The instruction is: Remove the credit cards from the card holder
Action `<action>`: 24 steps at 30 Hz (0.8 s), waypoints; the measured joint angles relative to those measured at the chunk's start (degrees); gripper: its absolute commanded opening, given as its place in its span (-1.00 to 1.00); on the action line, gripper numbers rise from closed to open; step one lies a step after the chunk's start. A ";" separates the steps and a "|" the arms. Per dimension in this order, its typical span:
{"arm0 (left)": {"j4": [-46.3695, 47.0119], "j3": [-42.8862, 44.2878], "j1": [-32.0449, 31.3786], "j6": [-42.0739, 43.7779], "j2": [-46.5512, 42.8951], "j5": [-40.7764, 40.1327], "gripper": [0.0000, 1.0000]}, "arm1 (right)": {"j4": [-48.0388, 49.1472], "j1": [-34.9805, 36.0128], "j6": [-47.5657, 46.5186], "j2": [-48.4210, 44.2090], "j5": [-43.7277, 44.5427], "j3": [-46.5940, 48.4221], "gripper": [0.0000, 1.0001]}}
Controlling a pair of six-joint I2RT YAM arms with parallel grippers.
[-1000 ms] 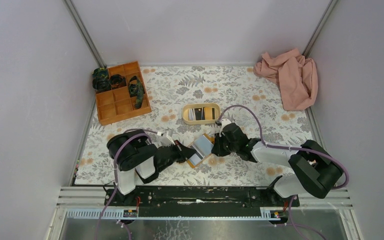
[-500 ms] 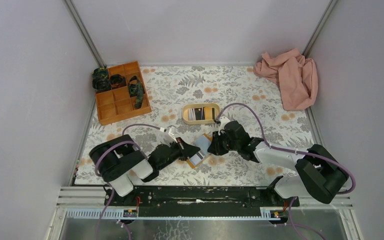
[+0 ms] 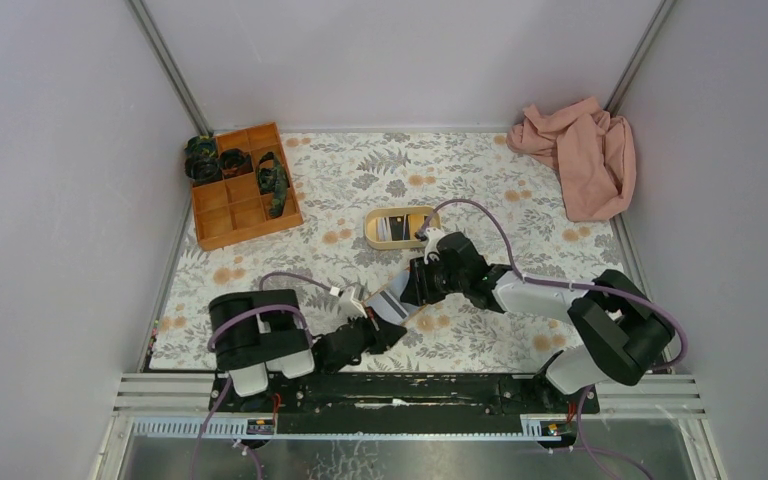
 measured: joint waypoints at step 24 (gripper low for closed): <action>17.20 -7.06 0.48 -9.81 9.51 -7.28 -1.00 | 2.16 0.00 1.09 6.60 -2.19 1.27 -0.21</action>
